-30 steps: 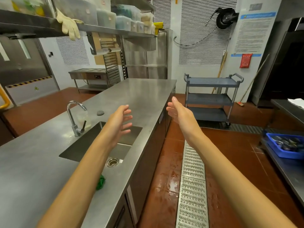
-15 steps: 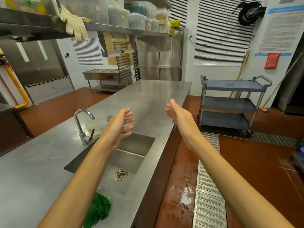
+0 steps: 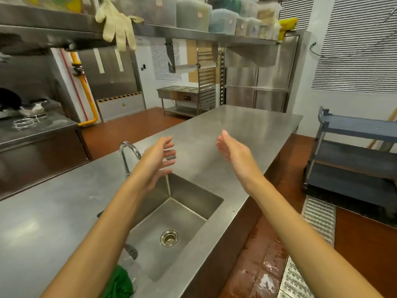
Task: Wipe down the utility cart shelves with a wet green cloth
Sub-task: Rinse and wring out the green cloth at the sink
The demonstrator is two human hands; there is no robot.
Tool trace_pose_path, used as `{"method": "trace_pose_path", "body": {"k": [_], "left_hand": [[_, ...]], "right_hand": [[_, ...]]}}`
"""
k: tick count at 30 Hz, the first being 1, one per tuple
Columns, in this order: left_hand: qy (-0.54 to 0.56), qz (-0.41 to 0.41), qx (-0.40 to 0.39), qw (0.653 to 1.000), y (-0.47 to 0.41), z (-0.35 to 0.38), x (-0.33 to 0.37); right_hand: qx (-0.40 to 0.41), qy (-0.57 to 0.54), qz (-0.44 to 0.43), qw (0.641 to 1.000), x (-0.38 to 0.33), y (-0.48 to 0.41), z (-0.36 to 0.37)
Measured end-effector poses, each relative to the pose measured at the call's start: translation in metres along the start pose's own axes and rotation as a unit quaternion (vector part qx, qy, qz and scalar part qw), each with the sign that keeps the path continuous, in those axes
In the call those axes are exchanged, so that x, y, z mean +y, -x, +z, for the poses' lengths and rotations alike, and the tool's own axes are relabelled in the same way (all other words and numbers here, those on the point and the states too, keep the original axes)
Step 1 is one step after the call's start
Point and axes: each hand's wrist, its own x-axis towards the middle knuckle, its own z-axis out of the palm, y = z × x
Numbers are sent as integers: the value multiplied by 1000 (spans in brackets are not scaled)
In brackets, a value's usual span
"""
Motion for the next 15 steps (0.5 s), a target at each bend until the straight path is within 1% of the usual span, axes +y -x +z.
{"method": "trace_pose_path", "body": {"k": [4, 7, 11, 15], "left_hand": [[0, -15, 25, 1000, -10, 1, -6], [4, -28, 53, 998, -13, -10, -10], [9, -34, 99, 994, -17, -41, -13], [19, -41, 144, 988, -17, -83, -23]], "right_hand": [[-31, -9, 15, 999, 13, -24, 7], [-66, -23, 23, 997, 18, -37, 25], [-108, -31, 13, 994, 23, -52, 61], [-147, -38, 21, 988, 32, -57, 102]]}}
